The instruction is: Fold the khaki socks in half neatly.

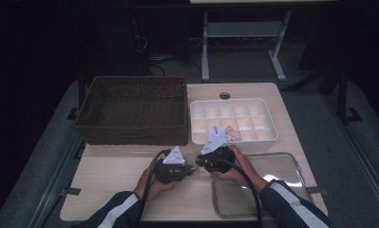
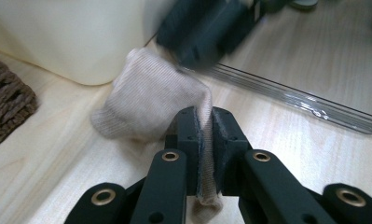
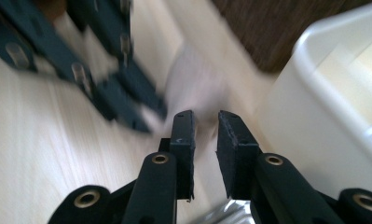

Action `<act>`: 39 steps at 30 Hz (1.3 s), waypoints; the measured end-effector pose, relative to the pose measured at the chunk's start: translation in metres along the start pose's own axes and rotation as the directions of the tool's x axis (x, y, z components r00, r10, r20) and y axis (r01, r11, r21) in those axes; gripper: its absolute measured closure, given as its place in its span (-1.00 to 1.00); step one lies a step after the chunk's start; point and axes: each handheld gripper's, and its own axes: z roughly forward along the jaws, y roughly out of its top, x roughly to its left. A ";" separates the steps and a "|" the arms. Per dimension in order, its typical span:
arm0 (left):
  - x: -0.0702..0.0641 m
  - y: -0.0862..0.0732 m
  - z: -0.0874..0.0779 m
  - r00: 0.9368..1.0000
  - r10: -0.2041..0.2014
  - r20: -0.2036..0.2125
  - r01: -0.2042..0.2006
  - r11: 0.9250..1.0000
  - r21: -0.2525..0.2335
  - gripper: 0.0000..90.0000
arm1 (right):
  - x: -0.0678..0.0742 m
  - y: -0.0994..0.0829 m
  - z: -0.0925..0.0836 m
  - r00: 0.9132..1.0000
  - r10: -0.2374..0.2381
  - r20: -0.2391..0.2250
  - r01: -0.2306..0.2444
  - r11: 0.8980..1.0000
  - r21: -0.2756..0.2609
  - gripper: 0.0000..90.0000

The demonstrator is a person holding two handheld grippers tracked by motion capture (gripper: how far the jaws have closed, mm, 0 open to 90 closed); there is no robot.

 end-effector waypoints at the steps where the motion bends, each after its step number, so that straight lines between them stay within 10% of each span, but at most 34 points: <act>1: -0.002 0.000 0.001 1.000 -0.008 0.008 0.008 1.000 0.001 0.84 | 0.000 0.002 -0.004 1.000 0.023 0.002 -0.023 0.999 -0.037 0.67; 11: -0.001 -0.002 -0.001 1.000 -0.015 -0.006 0.015 1.000 -0.001 0.82 | -0.002 0.003 0.017 0.998 0.060 -0.006 -0.060 0.998 -0.016 0.58; 18: -0.003 -0.011 -0.023 0.995 -0.038 0.096 0.043 0.997 -0.056 0.48 | -0.001 -0.001 0.023 0.998 0.056 -0.003 -0.056 0.998 0.017 0.60; 23: 0.005 -0.014 -0.039 0.987 -0.141 0.073 0.149 0.982 -0.118 0.22 | 0.000 0.001 0.021 0.999 0.038 0.000 -0.038 0.999 0.011 0.60; 26: 0.012 -0.017 -0.030 0.971 -0.233 0.058 0.237 0.968 -0.080 0.00 | 0.002 0.002 0.022 0.999 0.030 0.013 -0.030 0.999 0.012 0.59; 29: 0.010 -0.018 -0.015 0.969 -0.240 0.052 0.242 0.970 -0.029 -0.14 | 0.003 0.001 0.024 0.999 0.024 0.027 -0.025 0.999 0.023 0.58; 39: 0.011 -0.022 -0.003 0.984 -0.175 0.020 0.174 0.984 0.045 -0.08 | 0.003 -0.002 0.027 0.999 0.025 0.022 -0.025 0.999 0.033 0.47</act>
